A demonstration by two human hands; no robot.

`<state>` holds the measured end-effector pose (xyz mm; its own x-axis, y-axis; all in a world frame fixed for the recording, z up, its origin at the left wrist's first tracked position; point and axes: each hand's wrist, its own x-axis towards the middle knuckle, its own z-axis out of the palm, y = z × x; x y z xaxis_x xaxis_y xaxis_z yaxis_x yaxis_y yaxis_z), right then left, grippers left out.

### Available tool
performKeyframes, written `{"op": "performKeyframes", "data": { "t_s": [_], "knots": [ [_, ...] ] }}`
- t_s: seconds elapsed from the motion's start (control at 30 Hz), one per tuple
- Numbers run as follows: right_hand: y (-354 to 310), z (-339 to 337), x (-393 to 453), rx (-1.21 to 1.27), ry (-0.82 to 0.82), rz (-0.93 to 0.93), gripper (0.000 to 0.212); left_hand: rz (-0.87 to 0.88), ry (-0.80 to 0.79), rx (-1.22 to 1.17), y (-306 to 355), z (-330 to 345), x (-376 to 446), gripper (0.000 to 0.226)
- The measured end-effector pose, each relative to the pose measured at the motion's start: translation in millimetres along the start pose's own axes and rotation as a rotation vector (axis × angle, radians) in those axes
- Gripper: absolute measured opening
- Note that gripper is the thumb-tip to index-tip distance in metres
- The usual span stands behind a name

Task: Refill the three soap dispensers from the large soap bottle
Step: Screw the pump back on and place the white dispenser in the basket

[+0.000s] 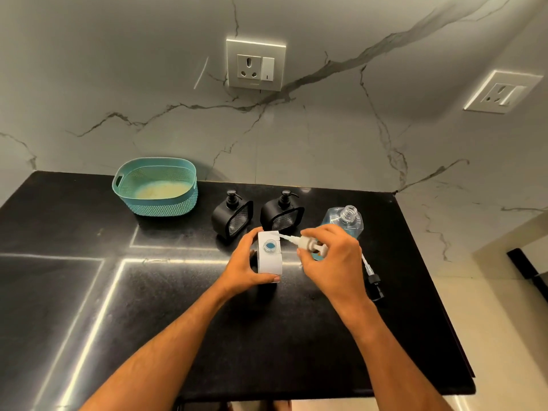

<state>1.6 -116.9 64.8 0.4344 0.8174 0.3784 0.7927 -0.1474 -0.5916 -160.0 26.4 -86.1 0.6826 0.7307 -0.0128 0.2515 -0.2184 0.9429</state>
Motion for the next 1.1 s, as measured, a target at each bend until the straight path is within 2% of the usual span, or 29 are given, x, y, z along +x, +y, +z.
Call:
{"op": "performKeyframes", "data": {
  "t_s": [0.13, 0.47, 0.67, 0.87, 0.97, 1.1],
  "knots": [
    [-9, -3, 12, -0.07, -0.075, -0.065, 0.032, -0.006, 0.003, 0.006, -2, 1, 1, 0.117],
    [-32, 16, 45, -0.226, -0.332, -0.084, 0.038, -0.002, -0.002, -0.005, -6, 2, 4, 0.12],
    [-35, 50, 59, -0.269, -0.484, -0.059, 0.023, 0.003, -0.004, 0.021, -3, 0, 3, 0.119],
    [-24, 64, 58, -0.31, -0.506, -0.047, 0.027, 0.036, -0.006, 0.025, -1, -1, 3, 0.116],
    [-21, 68, 59, -0.365, -0.482, -0.024, 0.037, 0.039, -0.009, 0.029, -1, -1, 3, 0.117],
    [-13, 67, 54, -0.374, -0.436, 0.014, 0.068, 0.043, -0.005, 0.046, 0, -3, 2, 0.118]
  ]
}}
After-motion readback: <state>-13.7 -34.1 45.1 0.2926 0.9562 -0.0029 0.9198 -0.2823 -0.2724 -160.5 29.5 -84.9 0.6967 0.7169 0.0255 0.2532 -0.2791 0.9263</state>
